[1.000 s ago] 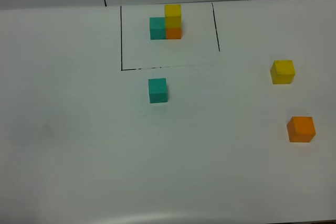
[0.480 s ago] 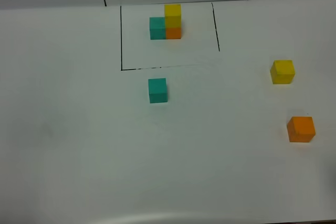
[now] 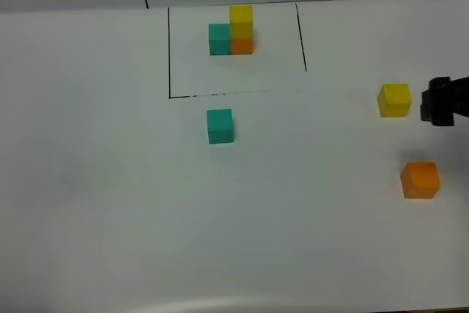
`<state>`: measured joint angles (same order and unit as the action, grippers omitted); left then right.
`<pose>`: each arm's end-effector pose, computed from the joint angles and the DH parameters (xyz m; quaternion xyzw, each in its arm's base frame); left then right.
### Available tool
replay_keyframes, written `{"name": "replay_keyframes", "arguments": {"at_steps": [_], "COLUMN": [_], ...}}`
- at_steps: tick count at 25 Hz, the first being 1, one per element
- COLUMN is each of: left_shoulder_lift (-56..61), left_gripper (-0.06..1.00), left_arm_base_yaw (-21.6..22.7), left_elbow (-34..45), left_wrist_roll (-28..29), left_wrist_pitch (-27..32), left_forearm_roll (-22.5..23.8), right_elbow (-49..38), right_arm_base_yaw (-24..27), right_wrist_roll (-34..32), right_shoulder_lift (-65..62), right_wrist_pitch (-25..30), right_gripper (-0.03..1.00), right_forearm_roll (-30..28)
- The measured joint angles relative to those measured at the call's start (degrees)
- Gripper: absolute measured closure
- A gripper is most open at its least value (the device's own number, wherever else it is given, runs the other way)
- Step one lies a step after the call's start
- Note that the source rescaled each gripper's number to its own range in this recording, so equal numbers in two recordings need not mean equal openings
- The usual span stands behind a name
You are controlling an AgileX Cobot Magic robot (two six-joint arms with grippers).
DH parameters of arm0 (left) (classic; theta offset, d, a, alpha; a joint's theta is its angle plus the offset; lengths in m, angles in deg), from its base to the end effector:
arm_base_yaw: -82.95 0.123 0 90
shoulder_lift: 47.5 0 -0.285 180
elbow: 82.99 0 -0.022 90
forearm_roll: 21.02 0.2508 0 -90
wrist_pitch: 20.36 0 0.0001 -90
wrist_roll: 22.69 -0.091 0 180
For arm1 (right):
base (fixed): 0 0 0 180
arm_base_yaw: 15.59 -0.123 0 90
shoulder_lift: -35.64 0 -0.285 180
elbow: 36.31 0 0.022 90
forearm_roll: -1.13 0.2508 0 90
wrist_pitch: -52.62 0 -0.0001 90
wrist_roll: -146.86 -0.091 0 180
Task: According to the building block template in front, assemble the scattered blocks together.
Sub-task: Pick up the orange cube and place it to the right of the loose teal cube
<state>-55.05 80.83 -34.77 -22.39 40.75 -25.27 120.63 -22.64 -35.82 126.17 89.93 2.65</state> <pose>-0.0068 -0.0057 0.2787 0.0153 0.8514 -0.0481 0.5221 0.2831 0.0365 0.2482 -0.0287 0.9675 0.0317 0.2494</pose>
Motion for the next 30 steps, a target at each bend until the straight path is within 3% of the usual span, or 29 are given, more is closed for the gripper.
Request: {"name": "replay_keyframes", "arguments": {"at_steps": [11, 22, 30], "left_shoulder_lift": [0.0, 0.0, 0.0], "left_gripper": [0.09, 0.09, 0.09], "left_arm_base_yaw": [0.0, 0.0, 0.0], "left_elbow": [0.0, 0.0, 0.0], "left_wrist_roll": [0.0, 0.0, 0.0], "left_wrist_pitch": [0.0, 0.0, 0.0], "left_forearm_roll": [0.0, 0.0, 0.0], "right_elbow": [10.7, 9.7, 2.5], "right_arm_base_yaw": [-0.2, -0.2, -0.2], "right_wrist_roll": [0.0, -0.1, -0.1], "right_shoulder_lift": [14.6, 15.4, 15.4], "right_wrist_pitch": [0.8, 7.5, 5.5], "right_gripper": [0.02, 0.02, 0.02], "right_forearm_roll": [-1.9, -3.1, -1.5]}}
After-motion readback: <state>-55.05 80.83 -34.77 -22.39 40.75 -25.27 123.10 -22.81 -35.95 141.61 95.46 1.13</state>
